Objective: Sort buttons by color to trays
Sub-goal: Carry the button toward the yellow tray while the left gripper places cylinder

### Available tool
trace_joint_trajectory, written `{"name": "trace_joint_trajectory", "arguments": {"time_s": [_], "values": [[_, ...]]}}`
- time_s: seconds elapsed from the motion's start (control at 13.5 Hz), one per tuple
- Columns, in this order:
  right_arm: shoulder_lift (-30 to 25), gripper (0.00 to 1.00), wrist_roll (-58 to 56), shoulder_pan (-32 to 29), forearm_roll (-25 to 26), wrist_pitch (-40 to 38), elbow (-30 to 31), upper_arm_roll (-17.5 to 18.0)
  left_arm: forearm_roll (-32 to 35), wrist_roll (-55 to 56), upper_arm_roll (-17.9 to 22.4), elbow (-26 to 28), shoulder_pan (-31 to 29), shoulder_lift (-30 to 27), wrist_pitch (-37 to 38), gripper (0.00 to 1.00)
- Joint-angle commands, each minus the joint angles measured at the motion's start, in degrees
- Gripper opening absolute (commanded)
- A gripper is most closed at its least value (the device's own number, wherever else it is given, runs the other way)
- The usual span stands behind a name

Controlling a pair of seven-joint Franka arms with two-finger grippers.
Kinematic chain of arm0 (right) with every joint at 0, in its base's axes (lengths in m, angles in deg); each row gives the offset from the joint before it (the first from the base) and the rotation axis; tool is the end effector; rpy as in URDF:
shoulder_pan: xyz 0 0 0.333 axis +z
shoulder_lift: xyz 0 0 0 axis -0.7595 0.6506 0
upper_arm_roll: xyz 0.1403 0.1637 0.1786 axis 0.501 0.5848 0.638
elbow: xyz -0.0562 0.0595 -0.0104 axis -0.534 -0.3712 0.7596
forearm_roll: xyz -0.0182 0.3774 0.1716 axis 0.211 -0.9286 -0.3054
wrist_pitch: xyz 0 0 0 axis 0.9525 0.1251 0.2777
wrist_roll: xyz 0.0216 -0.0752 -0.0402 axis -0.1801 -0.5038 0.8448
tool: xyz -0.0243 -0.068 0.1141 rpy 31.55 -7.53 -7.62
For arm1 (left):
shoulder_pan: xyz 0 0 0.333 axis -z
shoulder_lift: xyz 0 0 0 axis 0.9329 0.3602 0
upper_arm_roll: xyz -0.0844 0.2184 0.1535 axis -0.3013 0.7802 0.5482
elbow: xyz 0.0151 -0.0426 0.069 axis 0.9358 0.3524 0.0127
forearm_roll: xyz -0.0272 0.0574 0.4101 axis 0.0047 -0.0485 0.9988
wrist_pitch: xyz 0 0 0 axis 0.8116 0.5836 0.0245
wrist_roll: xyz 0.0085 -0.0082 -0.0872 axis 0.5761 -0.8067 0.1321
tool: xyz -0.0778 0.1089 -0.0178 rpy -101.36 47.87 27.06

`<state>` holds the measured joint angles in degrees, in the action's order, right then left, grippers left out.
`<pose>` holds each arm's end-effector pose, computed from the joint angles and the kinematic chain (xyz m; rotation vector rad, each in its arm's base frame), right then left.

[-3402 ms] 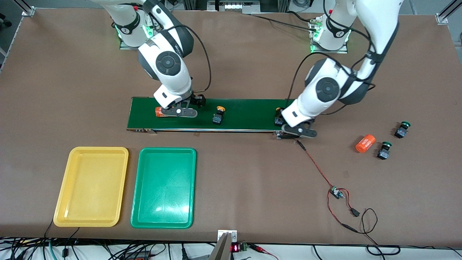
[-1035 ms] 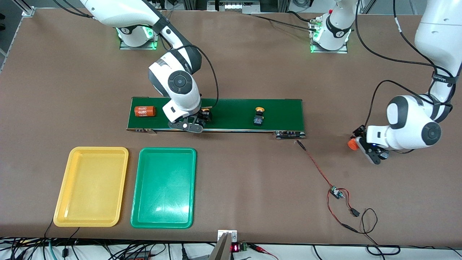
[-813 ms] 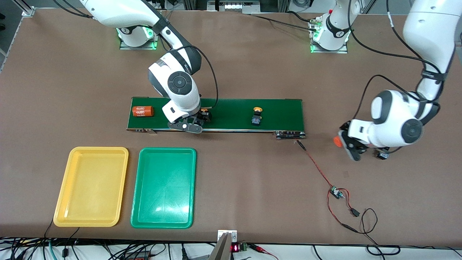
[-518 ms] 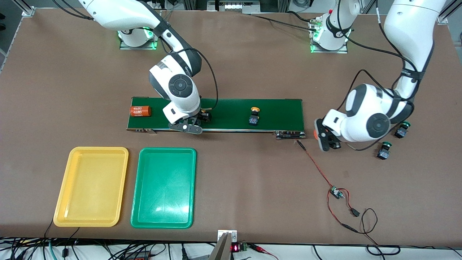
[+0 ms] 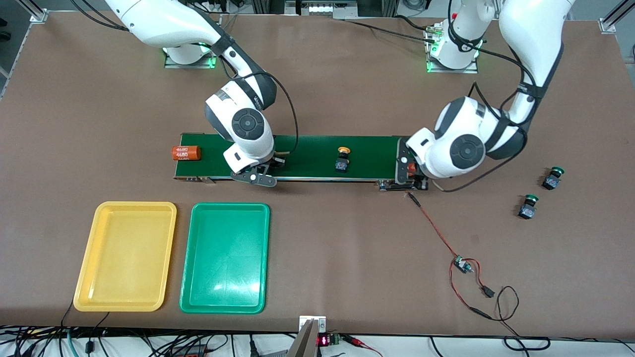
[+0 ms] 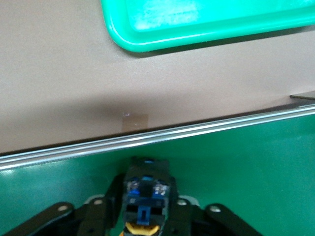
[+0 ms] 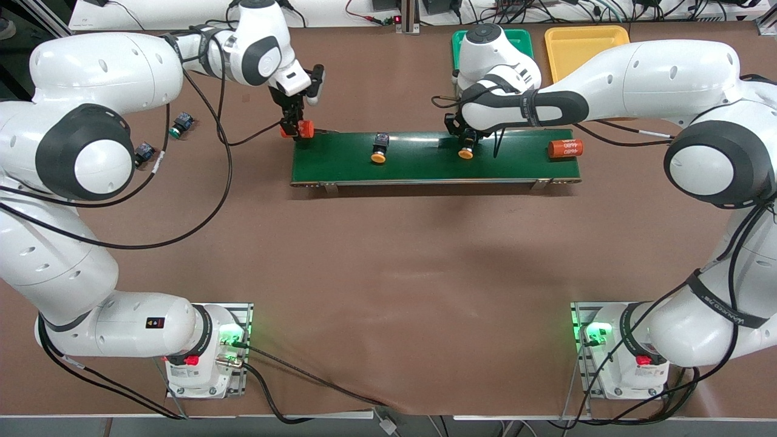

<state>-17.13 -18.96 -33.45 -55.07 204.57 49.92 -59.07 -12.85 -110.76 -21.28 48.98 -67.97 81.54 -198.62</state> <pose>0.5235 0.3755 0.1739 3.0466 -0.2634 -0.1246 0.5532 -0.2343 0.1998 1.9925 -2.1420 -0.2217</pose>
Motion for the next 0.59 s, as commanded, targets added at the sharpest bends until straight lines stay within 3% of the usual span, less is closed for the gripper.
{"name": "trace_joint_trajectory", "arguments": {"time_s": [0.0,0.22,0.52], "values": [[0.0,0.08,0.3,-0.1,0.6,-1.0,-1.0,-0.3,-0.1,-2.1,-0.9,4.7,-0.3,-3.6,-0.2,0.00],[-2.6,0.06,-1.9,-1.7,0.3,-4.0,-3.1,-1.5,-0.2,0.5,-3.7,8.3,-0.3,-6.1,-2.6,0.00],[-8.7,0.06,-20.0,-10.0,-0.2,-14.7,-7.7,-2.0,-0.2,1.0,-5.0,8.9,-0.2,-5.4,-6.5,0.00]]}}
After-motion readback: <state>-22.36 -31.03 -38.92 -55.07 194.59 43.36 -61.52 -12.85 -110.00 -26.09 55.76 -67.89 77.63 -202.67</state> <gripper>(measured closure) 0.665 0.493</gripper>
